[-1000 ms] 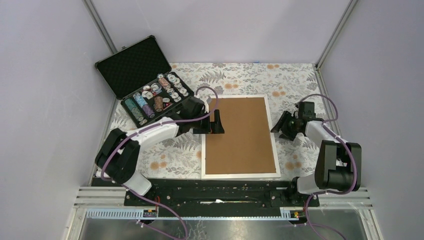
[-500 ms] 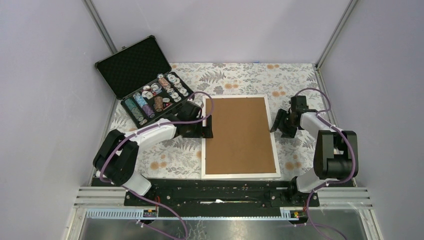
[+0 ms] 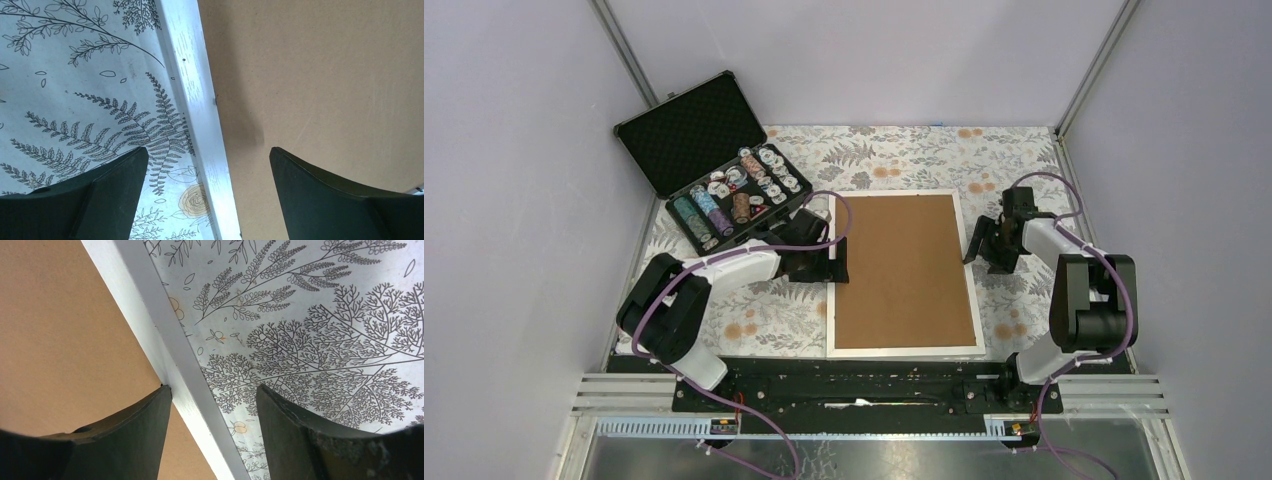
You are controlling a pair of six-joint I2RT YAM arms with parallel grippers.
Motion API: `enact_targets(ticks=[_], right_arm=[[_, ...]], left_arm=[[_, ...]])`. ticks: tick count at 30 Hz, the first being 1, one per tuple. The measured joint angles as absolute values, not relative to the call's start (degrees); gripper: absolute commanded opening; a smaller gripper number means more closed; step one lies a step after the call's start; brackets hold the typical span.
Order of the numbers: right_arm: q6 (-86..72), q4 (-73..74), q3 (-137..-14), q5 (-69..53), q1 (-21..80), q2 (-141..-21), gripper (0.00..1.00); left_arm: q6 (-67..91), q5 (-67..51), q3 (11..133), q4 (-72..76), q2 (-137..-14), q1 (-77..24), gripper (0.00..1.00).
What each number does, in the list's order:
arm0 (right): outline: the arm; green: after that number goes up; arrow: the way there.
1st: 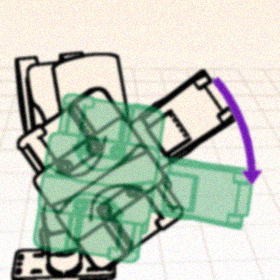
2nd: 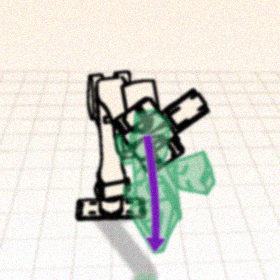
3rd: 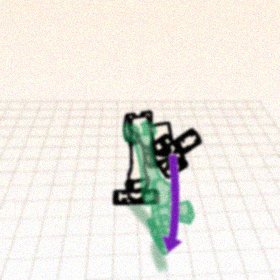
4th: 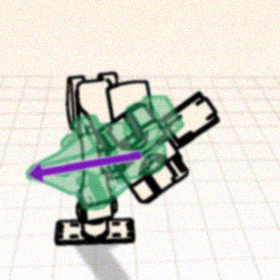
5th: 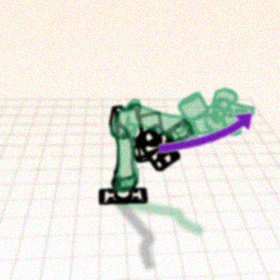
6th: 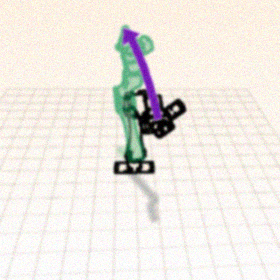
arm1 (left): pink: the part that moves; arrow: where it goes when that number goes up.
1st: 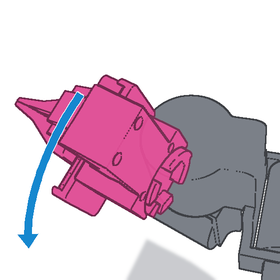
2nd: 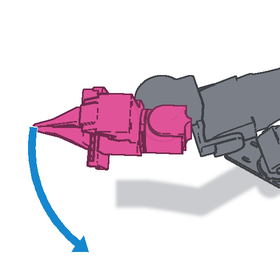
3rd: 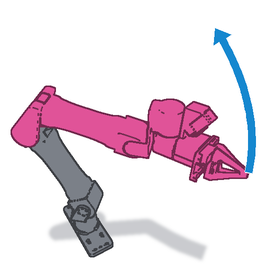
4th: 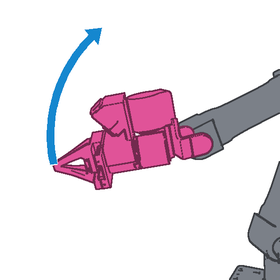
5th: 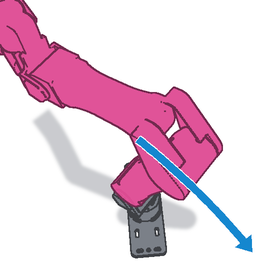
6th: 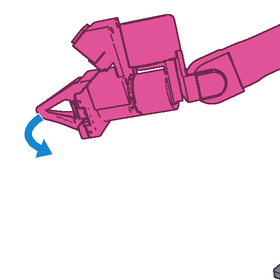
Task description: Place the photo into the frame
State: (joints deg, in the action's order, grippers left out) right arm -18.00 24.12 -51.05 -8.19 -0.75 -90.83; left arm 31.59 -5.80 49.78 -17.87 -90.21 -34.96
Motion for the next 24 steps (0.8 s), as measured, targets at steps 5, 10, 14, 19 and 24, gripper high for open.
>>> enact_targets(ticks=[5,10,14,19,24], right_arm=[[-17.1,25.0,-52.7,-8.9,-0.6,-92.5,0.71],[-15.7,25.4,-55.7,-9.3,0.6,-95.3,0.71],[-14.2,27.7,-59.4,-8.4,2.3,-98.1,0.71],[-12.9,30.7,-64.1,-6.5,4.6,-101.0,0.74],[-12.9,31.0,-64.1,-7.3,3.4,-101.0,0.74]], left_arm=[[31.6,-5.9,49.8,-17.6,-90.3,-35.0,0.96],[31.6,-6.2,49.8,-16.9,-91.3,-35.0,0.96],[31.6,-6.2,49.8,-16.5,-91.5,-35.0,0.96],[32.4,-6.1,49.6,-14.6,-91.9,-35.0,0.96],[33.0,-5.8,48.5,-12.2,-91.5,-35.0,0.96]])
